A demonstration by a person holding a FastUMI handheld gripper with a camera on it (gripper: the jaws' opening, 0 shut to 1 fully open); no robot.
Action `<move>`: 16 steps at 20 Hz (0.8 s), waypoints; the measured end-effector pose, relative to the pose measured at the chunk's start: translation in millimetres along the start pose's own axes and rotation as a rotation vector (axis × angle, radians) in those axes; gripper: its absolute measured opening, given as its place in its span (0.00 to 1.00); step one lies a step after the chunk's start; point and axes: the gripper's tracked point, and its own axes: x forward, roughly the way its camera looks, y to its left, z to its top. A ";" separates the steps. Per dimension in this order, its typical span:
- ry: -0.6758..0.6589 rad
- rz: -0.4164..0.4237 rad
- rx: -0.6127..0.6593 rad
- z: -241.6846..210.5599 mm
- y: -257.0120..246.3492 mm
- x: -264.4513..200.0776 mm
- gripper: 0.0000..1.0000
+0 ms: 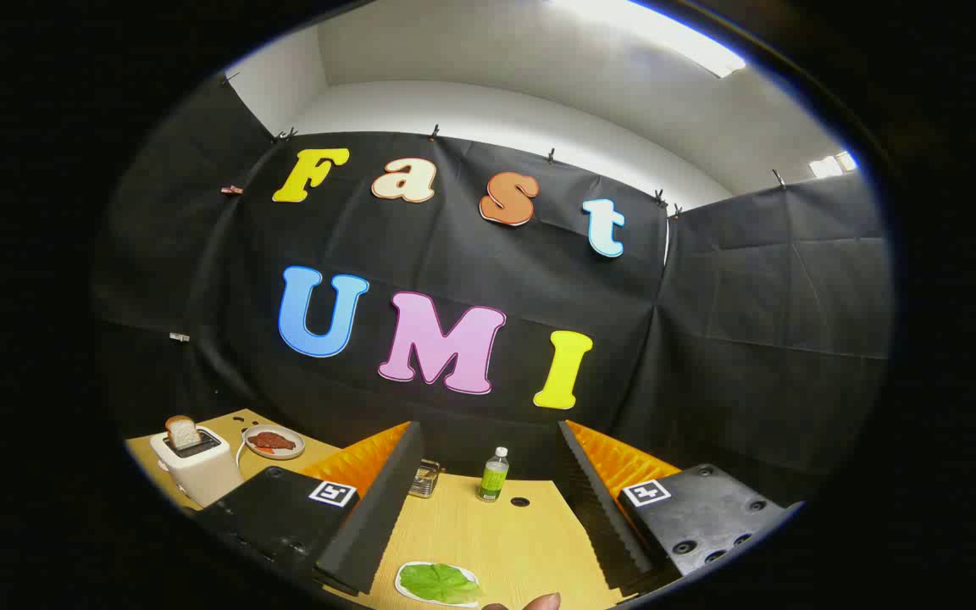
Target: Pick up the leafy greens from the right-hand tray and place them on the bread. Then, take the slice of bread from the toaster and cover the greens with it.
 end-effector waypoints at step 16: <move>0.005 -0.015 -0.001 -5.9 -7.1 4.0 0.98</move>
